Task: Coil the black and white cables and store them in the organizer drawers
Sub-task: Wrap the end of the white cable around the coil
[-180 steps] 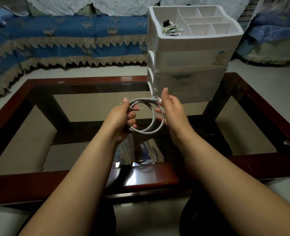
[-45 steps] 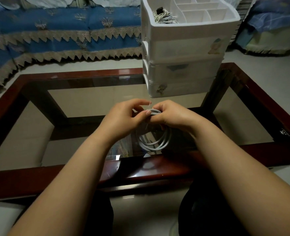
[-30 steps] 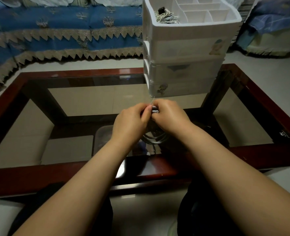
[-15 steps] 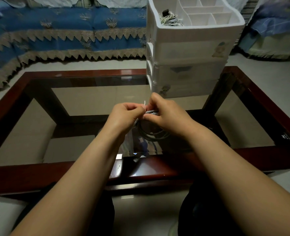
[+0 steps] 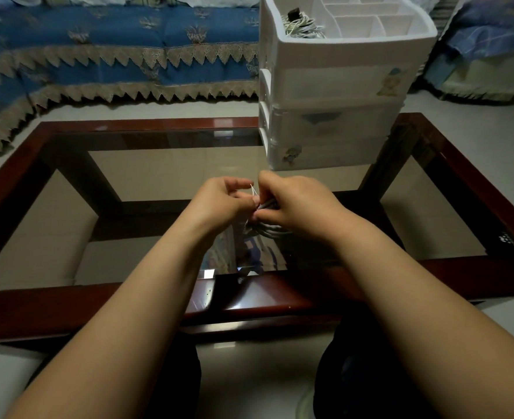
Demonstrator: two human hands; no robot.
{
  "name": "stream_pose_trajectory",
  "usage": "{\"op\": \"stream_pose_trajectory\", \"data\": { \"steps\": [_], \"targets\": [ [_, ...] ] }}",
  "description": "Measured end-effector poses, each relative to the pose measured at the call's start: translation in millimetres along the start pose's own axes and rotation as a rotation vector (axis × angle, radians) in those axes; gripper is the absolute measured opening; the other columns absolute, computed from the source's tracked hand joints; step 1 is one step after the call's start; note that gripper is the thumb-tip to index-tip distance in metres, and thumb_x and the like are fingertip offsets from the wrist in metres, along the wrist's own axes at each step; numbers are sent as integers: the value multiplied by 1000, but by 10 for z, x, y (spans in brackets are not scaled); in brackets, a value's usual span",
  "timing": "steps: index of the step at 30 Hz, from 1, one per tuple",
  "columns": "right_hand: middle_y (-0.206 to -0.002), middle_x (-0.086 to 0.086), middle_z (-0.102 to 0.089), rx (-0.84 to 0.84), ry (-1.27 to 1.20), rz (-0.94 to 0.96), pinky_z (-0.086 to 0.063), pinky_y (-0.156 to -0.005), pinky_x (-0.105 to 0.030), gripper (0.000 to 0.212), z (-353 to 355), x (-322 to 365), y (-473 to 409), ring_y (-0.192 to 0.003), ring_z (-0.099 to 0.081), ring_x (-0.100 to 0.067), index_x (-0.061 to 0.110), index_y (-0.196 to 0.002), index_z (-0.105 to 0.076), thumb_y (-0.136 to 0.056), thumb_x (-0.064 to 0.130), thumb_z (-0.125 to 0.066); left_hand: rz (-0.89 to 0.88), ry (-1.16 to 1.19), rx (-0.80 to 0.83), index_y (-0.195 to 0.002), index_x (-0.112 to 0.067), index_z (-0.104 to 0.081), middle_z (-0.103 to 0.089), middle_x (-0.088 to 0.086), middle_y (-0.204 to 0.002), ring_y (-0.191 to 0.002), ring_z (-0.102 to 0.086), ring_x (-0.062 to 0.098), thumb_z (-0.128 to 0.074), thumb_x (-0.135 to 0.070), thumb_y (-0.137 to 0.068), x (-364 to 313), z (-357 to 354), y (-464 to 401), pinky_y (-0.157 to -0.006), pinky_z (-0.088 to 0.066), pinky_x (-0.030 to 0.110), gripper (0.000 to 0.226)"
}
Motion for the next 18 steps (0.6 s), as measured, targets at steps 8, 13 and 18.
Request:
{"op": "stream_pose_trajectory", "data": {
  "steps": [8, 13, 18],
  "targets": [
    [-99, -3, -67, -70, 148, 59, -32, -62, -30, 36, -31, -25, -28, -89, -61, -26, 19, -105, -46, -85, 43, -63, 17, 112, -57, -81, -12, -69, -69, 3, -62, -56, -63, 10, -64, -9, -89, 41, -88, 8, -61, -54, 22, 10],
    [-83, 6, -57, -48, -108, -32, -33, -55, -25, 39, 12, -70, -26, -75, -53, -13, 22, -92, -40, -80, 45, -69, -160, -121, -18, -84, -18, -64, -68, 3, -74, -65, -64, 13, -61, -13, -92, -62, -9, -1, -65, -54, 34, 10],
    [-74, 5, -55, -83, -514, -114, -42, -58, -26, 42, 91, -143, 10, -66, -51, -9, 25, -83, -42, -70, 36, -80, -281, -205, 109, -86, -18, -64, -68, -3, -73, -60, -62, 4, -62, -10, -90, -225, 67, 49, -53, -48, 21, 10]
  ]
}}
Point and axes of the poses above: each hand's wrist, its own y-axis away from the middle knuckle, its own z-axis out of the back of the hand, x = y × z, the point moved 3 cm from there along -y, towards the middle knuckle
